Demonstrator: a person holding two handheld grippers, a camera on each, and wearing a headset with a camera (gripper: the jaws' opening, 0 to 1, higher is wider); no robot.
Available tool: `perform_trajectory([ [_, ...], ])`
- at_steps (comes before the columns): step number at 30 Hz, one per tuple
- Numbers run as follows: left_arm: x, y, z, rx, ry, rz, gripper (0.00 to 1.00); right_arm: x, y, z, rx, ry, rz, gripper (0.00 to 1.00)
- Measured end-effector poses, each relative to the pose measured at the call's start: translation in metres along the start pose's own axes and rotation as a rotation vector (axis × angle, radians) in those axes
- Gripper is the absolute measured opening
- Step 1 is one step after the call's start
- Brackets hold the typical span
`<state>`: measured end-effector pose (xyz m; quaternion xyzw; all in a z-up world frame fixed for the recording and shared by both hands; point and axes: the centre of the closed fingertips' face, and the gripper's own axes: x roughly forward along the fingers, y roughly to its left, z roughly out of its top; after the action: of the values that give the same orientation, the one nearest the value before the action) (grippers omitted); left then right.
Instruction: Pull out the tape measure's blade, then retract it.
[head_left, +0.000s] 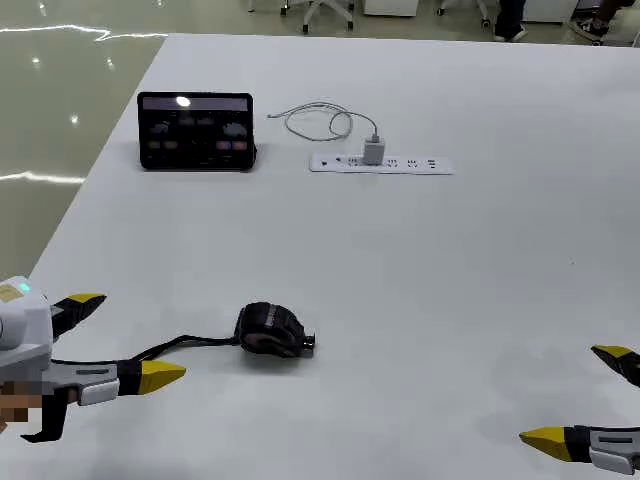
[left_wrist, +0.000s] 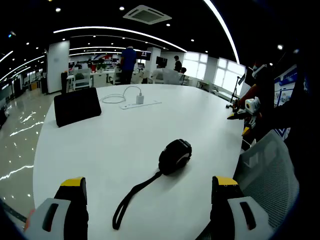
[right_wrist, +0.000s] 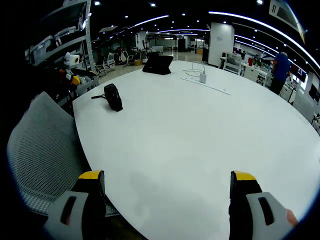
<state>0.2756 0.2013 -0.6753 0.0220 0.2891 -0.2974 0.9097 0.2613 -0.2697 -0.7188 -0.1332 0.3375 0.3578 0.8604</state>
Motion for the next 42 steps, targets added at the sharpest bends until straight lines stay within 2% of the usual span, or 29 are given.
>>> perform_trajectory([
  [16, 0.001, -0.008, -0.001, 0.010, 0.002, -0.019, 1.00, -0.006, 0.000, -0.005, 0.010, -0.006, -0.015, 1.00],
  [18, 0.002, -0.012, -0.003, 0.000, 0.010, -0.038, 1.00, -0.006, -0.001, -0.005, 0.004, -0.007, -0.021, 1.00],
  [21, 0.006, -0.016, -0.006, 0.037, 0.024, -0.065, 1.00, -0.006, -0.002, -0.003, 0.004, -0.010, -0.022, 1.00],
  [25, 0.013, -0.018, -0.009, 0.052, 0.069, -0.097, 1.00, -0.004, -0.001, 0.006, -0.009, -0.025, -0.022, 1.00],
  [27, 0.018, -0.018, -0.006, 0.087, 0.087, -0.110, 1.00, -0.001, 0.002, 0.018, -0.030, -0.056, -0.003, 1.00],
  [29, 0.023, -0.018, 0.003, 0.107, 0.086, -0.122, 1.00, 0.003, 0.005, 0.023, -0.019, -0.047, 0.023, 1.00],
  [31, 0.027, -0.018, 0.009, 0.131, 0.088, -0.140, 1.00, 0.006, 0.006, 0.029, -0.038, -0.059, 0.037, 1.00],
  [35, 0.038, -0.020, 0.020, 0.227, 0.112, -0.190, 1.00, 0.017, 0.009, 0.036, -0.052, -0.053, 0.077, 1.00],
  [36, 0.041, -0.021, 0.022, 0.243, 0.125, -0.197, 1.00, 0.019, 0.010, 0.037, -0.059, -0.048, 0.080, 1.00],
  [38, 0.045, -0.023, 0.020, 0.267, 0.180, -0.230, 0.99, 0.024, 0.014, 0.040, -0.072, -0.042, 0.106, 1.00],
  [41, 0.052, -0.030, 0.021, 0.347, 0.211, -0.281, 1.00, 0.030, 0.017, 0.046, -0.088, -0.050, 0.119, 1.00],
  [42, 0.053, -0.034, 0.017, 0.360, 0.247, -0.309, 1.00, 0.032, 0.019, 0.049, -0.094, -0.053, 0.127, 1.00],
])
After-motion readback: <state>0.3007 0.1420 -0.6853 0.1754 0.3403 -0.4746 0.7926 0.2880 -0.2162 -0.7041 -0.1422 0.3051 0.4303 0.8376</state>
